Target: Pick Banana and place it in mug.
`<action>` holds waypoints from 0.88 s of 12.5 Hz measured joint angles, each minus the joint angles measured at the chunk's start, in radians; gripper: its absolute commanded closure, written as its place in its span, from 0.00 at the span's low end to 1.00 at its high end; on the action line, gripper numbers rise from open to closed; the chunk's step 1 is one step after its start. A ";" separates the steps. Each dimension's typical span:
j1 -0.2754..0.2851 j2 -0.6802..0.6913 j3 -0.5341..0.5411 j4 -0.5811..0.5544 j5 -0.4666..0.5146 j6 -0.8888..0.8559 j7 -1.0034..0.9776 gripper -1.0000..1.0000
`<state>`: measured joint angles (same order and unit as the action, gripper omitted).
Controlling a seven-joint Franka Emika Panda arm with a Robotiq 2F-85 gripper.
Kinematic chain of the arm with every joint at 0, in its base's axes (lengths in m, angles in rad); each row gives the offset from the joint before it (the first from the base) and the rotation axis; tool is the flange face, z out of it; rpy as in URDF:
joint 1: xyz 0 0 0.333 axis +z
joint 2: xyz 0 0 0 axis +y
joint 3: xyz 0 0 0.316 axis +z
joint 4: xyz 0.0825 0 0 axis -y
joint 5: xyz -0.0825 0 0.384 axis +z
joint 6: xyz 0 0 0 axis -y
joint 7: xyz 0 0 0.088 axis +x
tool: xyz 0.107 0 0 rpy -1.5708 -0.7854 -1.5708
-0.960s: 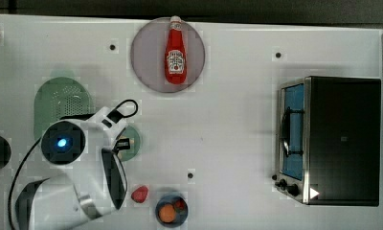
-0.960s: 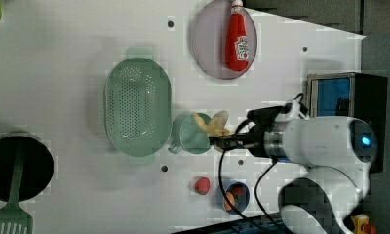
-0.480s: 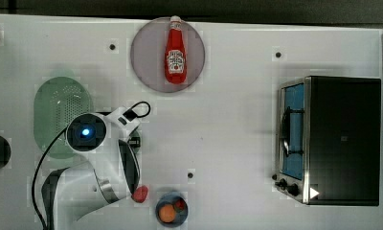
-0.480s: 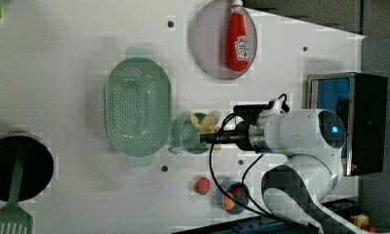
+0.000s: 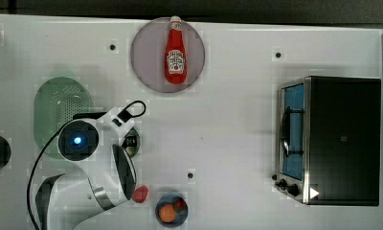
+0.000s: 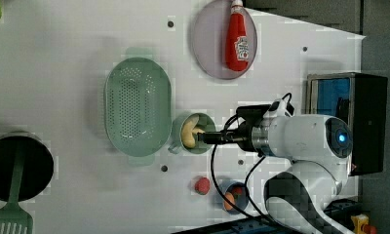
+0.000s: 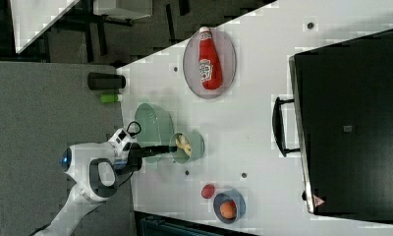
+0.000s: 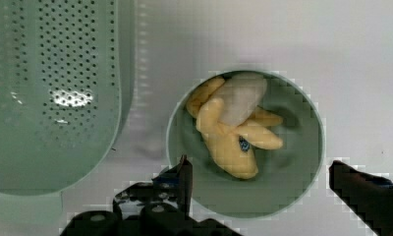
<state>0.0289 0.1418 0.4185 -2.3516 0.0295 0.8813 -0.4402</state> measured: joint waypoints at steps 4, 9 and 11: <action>0.019 -0.136 -0.070 0.035 -0.017 -0.041 0.013 0.00; 0.012 -0.436 -0.292 0.160 0.002 -0.429 0.014 0.00; -0.014 -0.481 -0.390 0.215 -0.039 -0.442 0.015 0.00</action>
<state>0.0150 -0.3391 0.0287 -2.1367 -0.0099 0.4397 -0.4253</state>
